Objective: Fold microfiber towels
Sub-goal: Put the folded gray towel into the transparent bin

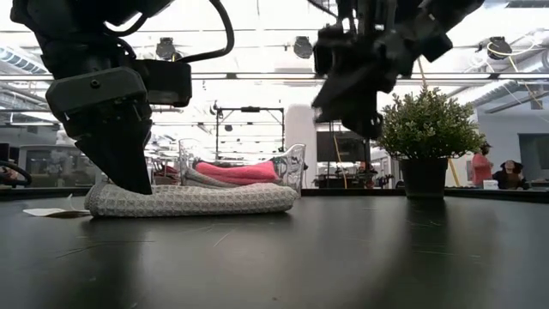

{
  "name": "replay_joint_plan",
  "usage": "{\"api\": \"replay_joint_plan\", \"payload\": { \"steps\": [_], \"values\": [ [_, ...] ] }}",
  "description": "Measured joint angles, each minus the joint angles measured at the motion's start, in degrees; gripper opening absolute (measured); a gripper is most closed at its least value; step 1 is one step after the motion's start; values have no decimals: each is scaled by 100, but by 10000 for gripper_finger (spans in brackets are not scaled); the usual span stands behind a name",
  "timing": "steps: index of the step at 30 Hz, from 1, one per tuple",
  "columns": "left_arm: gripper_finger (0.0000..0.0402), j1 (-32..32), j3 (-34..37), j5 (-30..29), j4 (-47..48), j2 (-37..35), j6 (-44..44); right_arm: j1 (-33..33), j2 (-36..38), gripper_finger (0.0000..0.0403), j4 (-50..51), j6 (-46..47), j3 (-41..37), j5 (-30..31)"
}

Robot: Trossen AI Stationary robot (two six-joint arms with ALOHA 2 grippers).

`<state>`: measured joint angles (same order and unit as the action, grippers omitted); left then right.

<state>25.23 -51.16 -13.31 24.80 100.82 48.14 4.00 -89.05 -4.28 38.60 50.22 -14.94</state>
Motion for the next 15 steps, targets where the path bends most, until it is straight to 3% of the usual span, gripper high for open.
{"api": "replay_joint_plan", "payload": {
  "steps": [5, 10, 15],
  "values": [
    [62, -2, 2, -18, -62, 0, -2, 135, -652, 149, -408, 238, -2, 465],
    [62, -2, 4, -37, -72, 0, 2, 135, -1607, 186, -1571, 844, -2, 399],
    [62, -2, 4, -47, -90, 0, 4, 115, -2265, 196, -2667, 1352, 31, 138]
  ]
}}
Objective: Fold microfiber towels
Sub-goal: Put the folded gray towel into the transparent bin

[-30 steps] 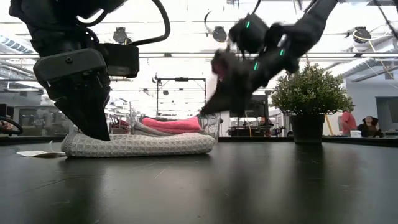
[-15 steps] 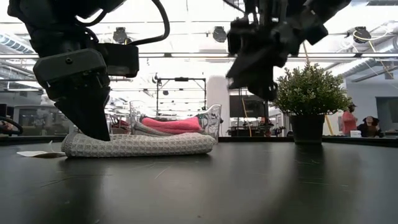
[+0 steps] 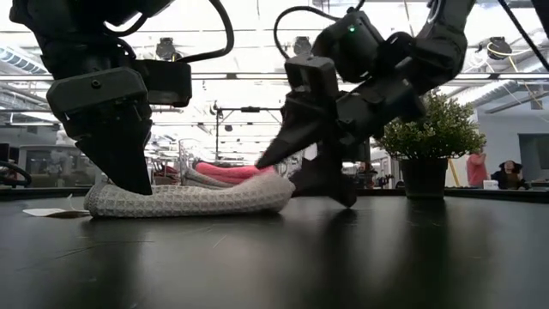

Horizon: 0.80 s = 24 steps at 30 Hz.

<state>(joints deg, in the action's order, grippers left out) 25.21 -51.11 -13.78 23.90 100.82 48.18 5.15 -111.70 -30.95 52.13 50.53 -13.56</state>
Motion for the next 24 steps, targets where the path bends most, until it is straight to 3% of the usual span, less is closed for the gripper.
{"api": "replay_joint_plan", "payload": {
  "steps": [9, 13, 17, 22, 24],
  "values": [
    [62, -4, 0, -4, -20, 0, -2, 11, -166, 196, -579, -215, -18, 30],
    [62, -4, 0, -27, -22, 0, 0, 20, -171, 183, -585, -137, -16, 339],
    [62, 2, -2, -167, -26, 2, 13, 15, -177, 126, -452, -33, -14, 463],
    [62, 5, 22, -530, 49, -327, -81, 13, -179, 21, -398, -40, -16, 457],
    [62, -6, 44, -711, 244, -603, -247, 13, -182, 14, -432, -33, -18, 460]
  ]
}}
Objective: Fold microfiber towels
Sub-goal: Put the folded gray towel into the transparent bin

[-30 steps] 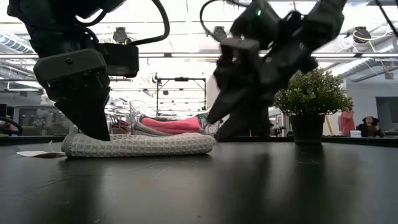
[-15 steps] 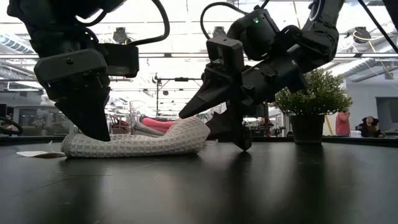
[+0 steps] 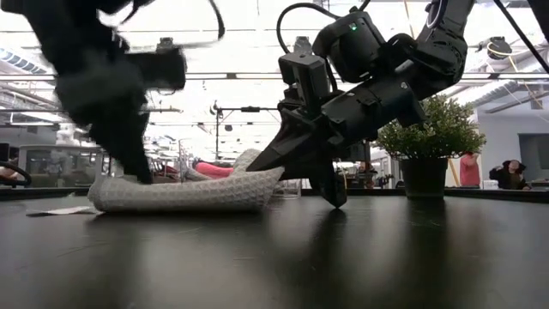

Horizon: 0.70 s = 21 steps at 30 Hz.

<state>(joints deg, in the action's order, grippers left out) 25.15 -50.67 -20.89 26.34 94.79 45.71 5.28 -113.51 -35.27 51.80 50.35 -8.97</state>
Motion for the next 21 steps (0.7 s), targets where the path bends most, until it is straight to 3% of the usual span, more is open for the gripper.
{"api": "replay_joint_plan", "payload": {
  "steps": [3, 9, 15, 21],
  "values": [
    [59, 148, -42, -179, 315, -366, -641, 0, 0, 20, -9, 41, 0, -1],
    [19, 513, -31, -265, 1076, -474, -2788, -2, 0, 11, -24, 55, -4, -1],
    [5, 488, -33, 580, 1096, -390, -2903, -2, 0, 13, -51, 75, -7, 116],
    [67, 387, -40, 832, 985, -390, -2834, -2, -2, 13, -177, 106, -11, 182]
  ]
}}
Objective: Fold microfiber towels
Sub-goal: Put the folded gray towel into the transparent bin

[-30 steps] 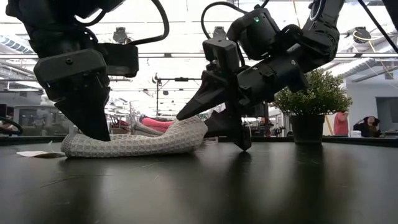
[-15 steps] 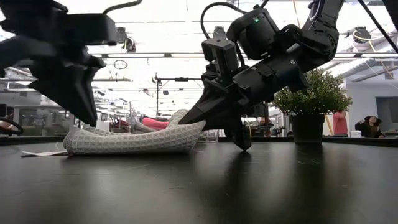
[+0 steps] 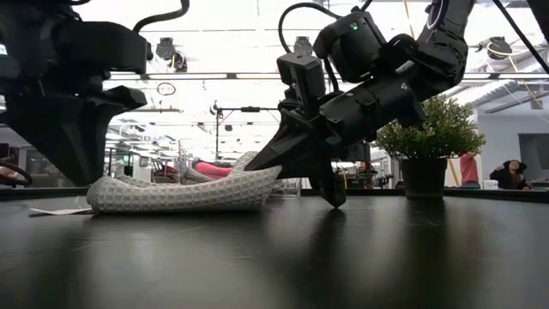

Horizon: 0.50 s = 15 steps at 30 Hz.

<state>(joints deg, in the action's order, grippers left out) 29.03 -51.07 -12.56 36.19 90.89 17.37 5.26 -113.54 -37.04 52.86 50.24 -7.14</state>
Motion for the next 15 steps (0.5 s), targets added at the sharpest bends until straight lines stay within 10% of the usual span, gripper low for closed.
{"api": "replay_joint_plan", "payload": {
  "steps": [15],
  "values": [
    [244, 67, -2, -274, 4, -9, -935, 2, -9, 13, -129, 70, 0, 263]
  ]
}}
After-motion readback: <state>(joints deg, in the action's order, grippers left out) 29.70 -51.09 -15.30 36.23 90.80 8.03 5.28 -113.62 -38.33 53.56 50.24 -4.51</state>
